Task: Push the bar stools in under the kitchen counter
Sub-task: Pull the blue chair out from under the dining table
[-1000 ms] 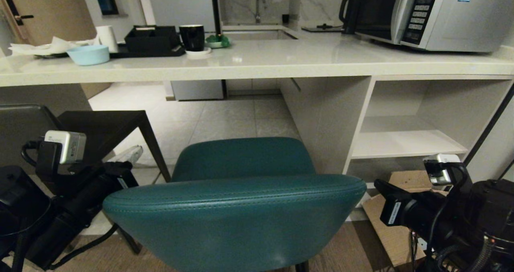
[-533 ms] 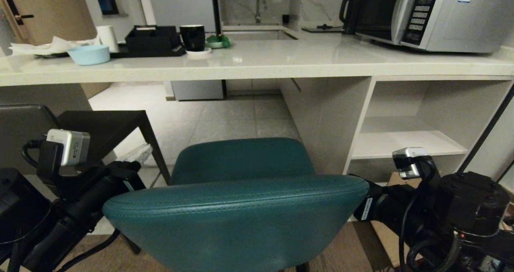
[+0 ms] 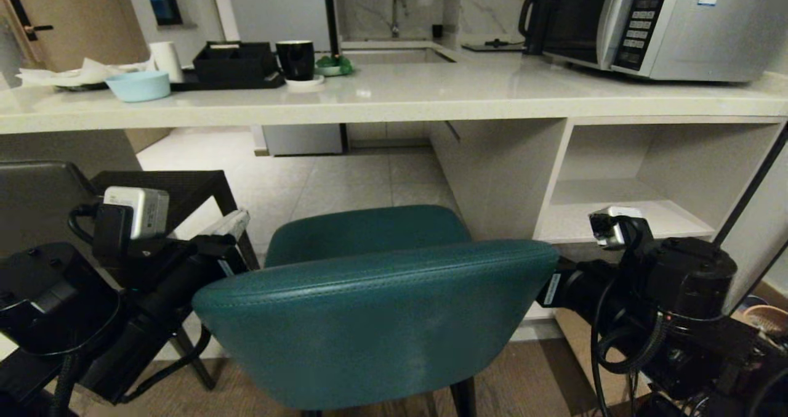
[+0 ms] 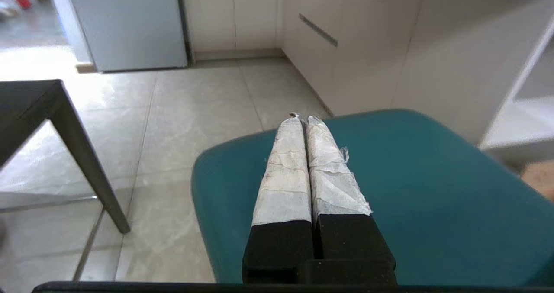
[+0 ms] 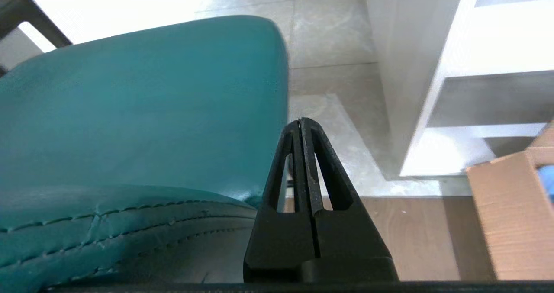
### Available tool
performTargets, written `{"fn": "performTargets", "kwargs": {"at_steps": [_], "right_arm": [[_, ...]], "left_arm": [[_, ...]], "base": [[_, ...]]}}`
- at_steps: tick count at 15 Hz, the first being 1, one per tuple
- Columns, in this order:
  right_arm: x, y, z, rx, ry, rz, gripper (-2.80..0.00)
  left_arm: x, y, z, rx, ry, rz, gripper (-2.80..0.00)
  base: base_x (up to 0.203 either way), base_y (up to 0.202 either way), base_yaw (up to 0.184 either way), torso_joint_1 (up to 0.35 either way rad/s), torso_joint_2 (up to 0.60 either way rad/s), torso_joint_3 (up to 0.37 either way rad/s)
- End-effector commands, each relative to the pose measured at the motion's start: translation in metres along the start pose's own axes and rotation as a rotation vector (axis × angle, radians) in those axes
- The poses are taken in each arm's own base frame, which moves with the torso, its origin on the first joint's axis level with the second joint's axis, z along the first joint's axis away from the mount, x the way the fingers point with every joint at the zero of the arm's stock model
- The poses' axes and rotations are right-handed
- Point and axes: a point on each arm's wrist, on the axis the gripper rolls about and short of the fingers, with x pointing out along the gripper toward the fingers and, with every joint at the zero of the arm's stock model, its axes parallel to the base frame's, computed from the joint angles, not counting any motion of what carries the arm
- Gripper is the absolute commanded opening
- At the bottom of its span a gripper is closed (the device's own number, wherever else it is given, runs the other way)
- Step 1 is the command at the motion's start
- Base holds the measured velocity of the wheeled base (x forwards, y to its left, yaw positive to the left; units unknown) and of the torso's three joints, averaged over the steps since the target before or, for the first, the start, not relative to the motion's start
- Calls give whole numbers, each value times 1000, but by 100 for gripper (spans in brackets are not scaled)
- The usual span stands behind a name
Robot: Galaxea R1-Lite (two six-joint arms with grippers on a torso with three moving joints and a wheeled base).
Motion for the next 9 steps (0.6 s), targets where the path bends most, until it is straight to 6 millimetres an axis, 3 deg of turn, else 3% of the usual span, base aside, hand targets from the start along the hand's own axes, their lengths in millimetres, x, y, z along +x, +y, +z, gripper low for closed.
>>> {"fn": "performTargets", "kwargs": {"at_steps": [1, 5, 9], "right_arm": [[13, -3, 3, 3, -3, -18, -280], [27, -5, 14, 4, 5, -44, -280], [34, -4, 3, -6, 41, -46, -280]], "left_arm": [[11, -8, -8, -1, 19, -17, -280], [31, -24, -6, -3, 34, -16, -280], [29, -28, -7, -3, 46, -33, -280]], "base": [[0, 0, 0, 0, 0, 0], [0, 0, 0, 0, 0, 0], [0, 0, 0, 0, 0, 0]]}}
